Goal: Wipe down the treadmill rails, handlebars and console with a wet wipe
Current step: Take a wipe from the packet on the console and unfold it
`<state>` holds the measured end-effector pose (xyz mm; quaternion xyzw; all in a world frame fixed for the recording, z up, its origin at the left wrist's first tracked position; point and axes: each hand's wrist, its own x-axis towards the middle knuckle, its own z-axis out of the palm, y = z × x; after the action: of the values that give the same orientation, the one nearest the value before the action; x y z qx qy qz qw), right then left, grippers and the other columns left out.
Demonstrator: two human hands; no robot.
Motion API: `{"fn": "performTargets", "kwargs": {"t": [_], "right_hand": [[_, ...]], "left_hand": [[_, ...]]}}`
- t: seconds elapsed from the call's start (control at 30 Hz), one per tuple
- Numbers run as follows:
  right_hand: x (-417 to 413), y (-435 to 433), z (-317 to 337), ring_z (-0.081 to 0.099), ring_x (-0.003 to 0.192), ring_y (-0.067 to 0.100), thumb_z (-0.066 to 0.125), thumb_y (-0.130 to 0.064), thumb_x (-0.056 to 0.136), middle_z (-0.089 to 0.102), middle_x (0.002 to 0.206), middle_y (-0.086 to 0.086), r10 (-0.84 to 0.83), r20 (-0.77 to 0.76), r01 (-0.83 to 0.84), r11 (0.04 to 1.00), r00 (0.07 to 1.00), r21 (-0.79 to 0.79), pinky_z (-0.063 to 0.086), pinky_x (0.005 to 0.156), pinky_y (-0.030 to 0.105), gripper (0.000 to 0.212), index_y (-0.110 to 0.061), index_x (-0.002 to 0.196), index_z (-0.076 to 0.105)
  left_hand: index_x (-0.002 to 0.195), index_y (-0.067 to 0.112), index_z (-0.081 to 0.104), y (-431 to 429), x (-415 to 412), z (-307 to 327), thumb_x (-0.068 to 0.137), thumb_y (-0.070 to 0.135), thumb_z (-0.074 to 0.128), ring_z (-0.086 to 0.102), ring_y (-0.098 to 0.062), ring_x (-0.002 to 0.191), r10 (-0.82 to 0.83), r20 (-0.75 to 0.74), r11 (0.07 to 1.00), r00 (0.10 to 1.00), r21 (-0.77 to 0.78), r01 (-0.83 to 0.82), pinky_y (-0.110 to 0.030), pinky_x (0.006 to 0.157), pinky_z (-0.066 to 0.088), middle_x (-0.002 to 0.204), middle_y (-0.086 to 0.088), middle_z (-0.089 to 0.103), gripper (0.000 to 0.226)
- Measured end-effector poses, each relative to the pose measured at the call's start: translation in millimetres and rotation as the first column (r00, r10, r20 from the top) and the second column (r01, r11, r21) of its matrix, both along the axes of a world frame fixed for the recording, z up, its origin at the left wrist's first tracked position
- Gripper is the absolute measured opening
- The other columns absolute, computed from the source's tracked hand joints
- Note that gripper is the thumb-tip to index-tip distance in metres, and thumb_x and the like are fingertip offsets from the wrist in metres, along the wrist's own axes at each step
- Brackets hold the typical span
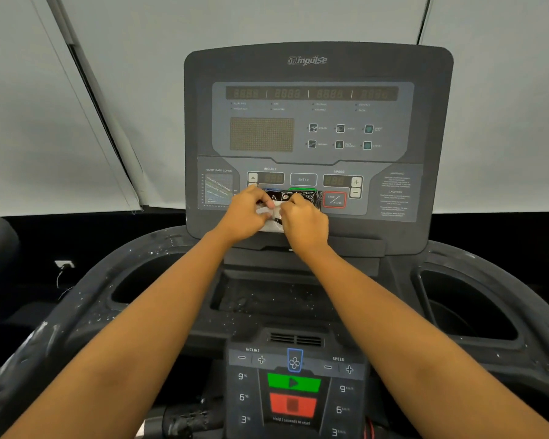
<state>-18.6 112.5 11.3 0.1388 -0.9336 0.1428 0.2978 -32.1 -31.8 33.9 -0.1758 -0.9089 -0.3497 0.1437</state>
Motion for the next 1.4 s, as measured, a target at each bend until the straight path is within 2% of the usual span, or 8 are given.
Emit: {"fn": "performTargets", "kwargs": {"t": [0.13,0.3,0.6,0.8,1.03,1.17,1.3,1.4], "right_hand": [[-1.9,-2.3,3.2,0.061,0.053,0.026,0.085,0.001,0.055,0.062,0.075,0.010,-0.032,-0.041,0.034,0.999,0.999,0.043,0.031,0.038,0.022,0.025,-0.005,0.072,0.069],[-3.0,-2.8,0.7,0.057,0.104,0.029,0.057,-0.006,0.090,0.051,0.122,0.014,-0.032,0.104,0.023,0.996,0.994,0.082,0.047,0.067,0.037,0.033,-0.003,0.122,0.052],[3.1,7.0,2.9,0.047,0.082,0.026,0.045,-0.005,0.094,0.044,0.096,0.006,0.221,0.148,-0.144,0.900,0.964,-0.411,0.039,0.062,0.039,0.005,-0.009,0.092,0.047],[12.6,5.0,9.7,0.042,0.080,0.014,0.036,-0.004,0.099,0.045,0.092,0.007,0.254,0.035,-0.146,0.658,0.967,-0.738,0.038,0.066,0.013,0.013,-0.010,0.090,0.043],[6.1,22.4,22.3,0.050,0.076,0.013,0.035,-0.005,0.099,0.051,0.087,0.004,0.022,0.022,0.014,0.338,1.000,-0.941,0.044,0.068,0.019,0.016,-0.015,0.092,0.044],[9.9,26.1,17.9,0.056,0.070,0.022,0.040,-0.024,0.099,0.061,0.082,0.010,0.012,0.072,0.069,0.177,0.997,-0.982,0.046,0.061,0.028,0.015,-0.020,0.089,0.050],[27.4,26.1,15.4,0.054,0.070,0.009,0.068,-0.024,0.088,0.059,0.082,-0.002,-0.082,0.017,0.046,0.370,0.997,-0.928,0.042,0.058,0.010,0.021,-0.009,0.098,0.058],[40.4,26.8,8.4,0.058,0.081,0.021,0.060,-0.001,0.087,0.057,0.100,0.008,-0.046,-0.113,-0.043,0.730,0.993,-0.682,0.054,0.068,0.032,0.017,-0.005,0.102,0.062]], "left_hand": [[0.105,0.006,0.065,-1.1,-0.6,-4.3,0.080,-0.002,0.068,0.056,-0.018,0.100,-0.004,-0.032,1.000,0.999,0.007,0.005,-0.019,0.088,0.041,0.109,-0.010,0.061,0.026],[0.125,0.008,0.060,5.3,-0.4,-5.0,0.078,0.006,0.072,0.054,-0.020,0.110,-0.013,-0.075,0.996,0.997,-0.087,0.007,-0.020,0.093,0.038,0.120,-0.010,0.057,0.048],[0.123,0.012,0.059,20.4,6.5,-17.0,0.073,0.016,0.077,0.057,-0.027,0.099,0.096,-0.217,0.976,0.972,-0.171,-0.135,-0.044,0.079,0.051,0.118,-0.006,0.052,0.053],[0.122,0.012,0.057,22.2,6.5,-18.3,0.071,0.015,0.078,0.056,-0.030,0.098,0.126,-0.197,0.967,0.972,-0.196,-0.165,-0.046,0.076,0.052,0.118,-0.007,0.051,0.056],[0.134,0.017,0.050,24.4,7.6,-12.6,0.073,0.034,0.080,0.053,-0.025,0.112,0.087,-0.037,0.992,0.996,-0.083,-0.090,-0.036,0.096,0.044,0.127,-0.006,0.050,0.071],[0.145,0.017,0.033,29.1,17.5,-7.5,0.092,0.039,0.058,0.058,-0.016,0.100,-0.014,0.096,0.994,0.995,0.107,0.004,-0.031,0.090,0.045,0.107,0.001,0.061,0.062],[0.140,0.016,0.037,29.3,20.9,-7.6,0.102,0.025,0.040,0.058,-0.018,0.095,-0.020,0.080,0.998,0.997,0.065,0.015,-0.039,0.088,0.048,0.107,-0.002,0.062,0.039],[0.130,0.009,0.049,26.3,15.4,-12.0,0.098,0.004,0.038,0.057,-0.022,0.100,0.002,0.018,1.000,1.000,-0.030,-0.002,-0.039,0.089,0.049,0.111,-0.009,0.061,0.034]]}}
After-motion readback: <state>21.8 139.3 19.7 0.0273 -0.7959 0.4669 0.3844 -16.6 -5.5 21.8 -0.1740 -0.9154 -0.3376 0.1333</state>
